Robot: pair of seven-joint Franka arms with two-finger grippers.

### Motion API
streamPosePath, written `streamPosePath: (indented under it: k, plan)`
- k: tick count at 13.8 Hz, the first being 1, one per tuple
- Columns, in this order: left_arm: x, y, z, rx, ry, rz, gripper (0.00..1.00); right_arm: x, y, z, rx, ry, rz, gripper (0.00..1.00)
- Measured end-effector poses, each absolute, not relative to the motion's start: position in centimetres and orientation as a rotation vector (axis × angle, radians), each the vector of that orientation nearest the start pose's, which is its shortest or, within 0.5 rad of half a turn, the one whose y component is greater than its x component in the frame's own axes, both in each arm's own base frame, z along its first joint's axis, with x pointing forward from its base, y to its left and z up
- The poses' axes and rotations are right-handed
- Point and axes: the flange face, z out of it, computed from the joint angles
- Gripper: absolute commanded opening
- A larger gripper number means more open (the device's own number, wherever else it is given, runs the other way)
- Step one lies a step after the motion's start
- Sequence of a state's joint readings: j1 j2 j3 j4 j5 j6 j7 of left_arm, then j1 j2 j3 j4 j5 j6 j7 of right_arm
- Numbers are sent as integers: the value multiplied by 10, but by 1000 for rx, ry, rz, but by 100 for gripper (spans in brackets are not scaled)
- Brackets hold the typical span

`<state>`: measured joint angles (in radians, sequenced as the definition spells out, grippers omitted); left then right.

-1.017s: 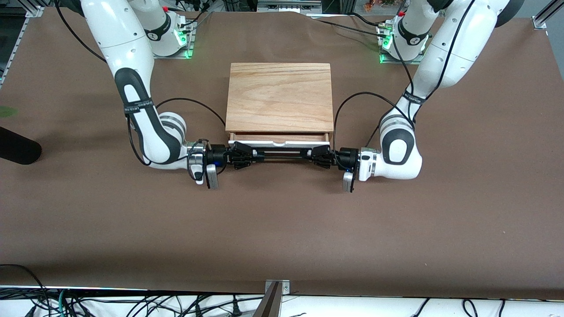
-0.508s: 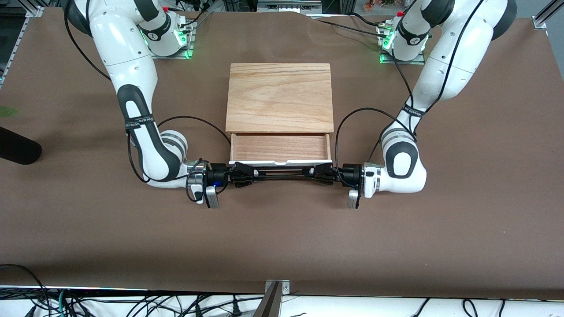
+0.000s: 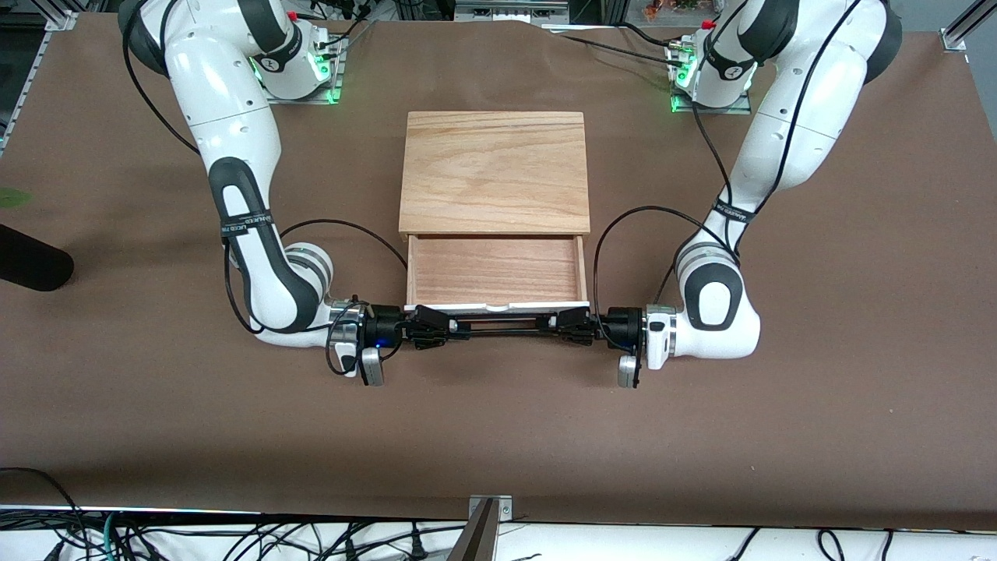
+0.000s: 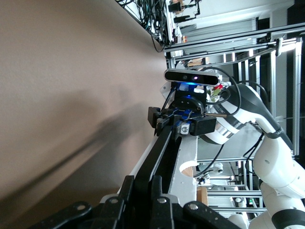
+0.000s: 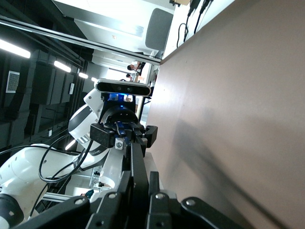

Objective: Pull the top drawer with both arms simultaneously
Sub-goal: 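Pull the handle outward from the box with both grippers together, then open both grippers and draw them back from the handle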

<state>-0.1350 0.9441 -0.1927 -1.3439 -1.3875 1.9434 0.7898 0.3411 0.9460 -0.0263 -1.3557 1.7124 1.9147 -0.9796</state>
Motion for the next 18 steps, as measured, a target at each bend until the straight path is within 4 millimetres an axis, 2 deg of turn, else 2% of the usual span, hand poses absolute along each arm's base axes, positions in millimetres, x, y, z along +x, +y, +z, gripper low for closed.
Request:
streamPosePath:
  k: [1,2,3,4,8,9,10,11,12,13,16,18]
  plan:
    - [692,-268,191,1786,-182,34,9,683,300,183,-1713,-195,-213,8]
    - [695,-269,189,1784,-180,34,9,684,299,182,-1716,-188,-215,19]
    - [697,-270,187,1781,-178,34,9,685,298,180,-1719,-182,-216,82]
    - [699,-270,184,1779,-175,31,9,685,297,179,-1723,-177,-218,100]
    - [704,-263,178,1793,-142,13,10,697,287,187,-1728,-156,-256,100]
    - [705,-262,178,1792,-140,10,19,698,286,188,-1726,-154,-258,100]
    - [705,-262,178,1792,-139,9,38,698,286,188,-1726,-153,-257,100]
    - [705,-262,178,1793,-139,9,47,698,286,188,-1725,-153,-256,100]
    - [705,-262,178,1796,-139,14,79,698,287,188,-1724,-154,-254,100]
    - [708,-257,177,1808,-132,29,100,697,287,189,-1723,-155,-253,100]
    - [714,-243,174,1836,-120,48,100,697,287,189,-1725,-159,-252,100]
    - [714,-242,171,1840,-118,48,100,698,285,189,-1742,-180,-249,100]
